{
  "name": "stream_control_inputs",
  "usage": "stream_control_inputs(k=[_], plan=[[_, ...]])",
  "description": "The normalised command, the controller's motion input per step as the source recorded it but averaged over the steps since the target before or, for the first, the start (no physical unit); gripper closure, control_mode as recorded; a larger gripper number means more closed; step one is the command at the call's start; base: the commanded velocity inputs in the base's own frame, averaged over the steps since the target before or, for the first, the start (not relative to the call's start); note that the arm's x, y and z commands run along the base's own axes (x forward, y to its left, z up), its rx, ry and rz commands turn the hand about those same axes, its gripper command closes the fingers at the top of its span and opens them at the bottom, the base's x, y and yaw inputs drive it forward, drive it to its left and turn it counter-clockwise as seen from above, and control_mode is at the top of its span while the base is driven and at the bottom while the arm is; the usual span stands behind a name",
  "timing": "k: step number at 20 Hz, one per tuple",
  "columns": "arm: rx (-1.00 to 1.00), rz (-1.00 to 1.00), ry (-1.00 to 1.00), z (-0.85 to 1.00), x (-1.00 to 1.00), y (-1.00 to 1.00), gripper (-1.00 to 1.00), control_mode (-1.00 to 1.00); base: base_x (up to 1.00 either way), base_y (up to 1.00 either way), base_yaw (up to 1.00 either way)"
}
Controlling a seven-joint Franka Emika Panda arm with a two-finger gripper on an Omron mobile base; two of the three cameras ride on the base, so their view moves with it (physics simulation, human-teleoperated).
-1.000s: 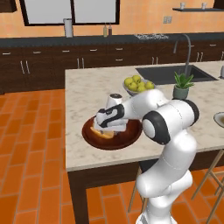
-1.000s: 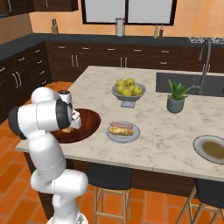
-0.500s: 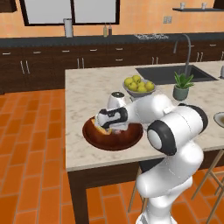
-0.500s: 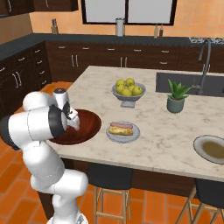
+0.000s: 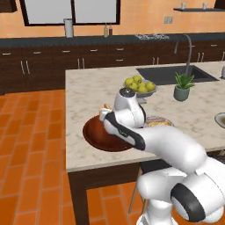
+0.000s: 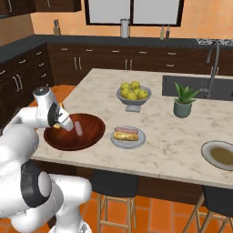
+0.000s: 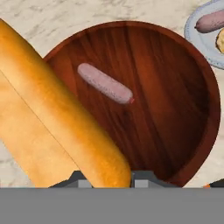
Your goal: Place one bun and one sausage from the bowl on each plate.
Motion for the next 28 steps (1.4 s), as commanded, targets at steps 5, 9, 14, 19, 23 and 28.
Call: stream_control_inputs(k=[5, 9, 14, 19, 23, 28], plan=[[0.02, -0.07, -0.11, 0.33, -1.0, -0.53, 1.0, -1.0, 0.0, 0.0, 0.0], [0.0, -0.02, -0.01, 0.02, -0.23, -0.12, 1.0, 1.0, -0.25, -0.17, 0.0], [0.0, 0.0, 0.0, 0.0, 0.0, 0.0, 1.0, 1.0, -0.83, -1.0, -0.03], [0.0, 0.0, 0.0, 0.0, 0.0, 0.0, 1.0, 1.0, -0.23, -1.0, -0.09], [0.0, 0.0, 0.0, 0.0, 0.0, 0.0, 1.0, 1.0, 0.39, -1.0, -0.1], [0.0, 0.0, 0.0, 0.0, 0.0, 0.0, 1.0, 1.0, 0.7, -1.0, -0.05]])
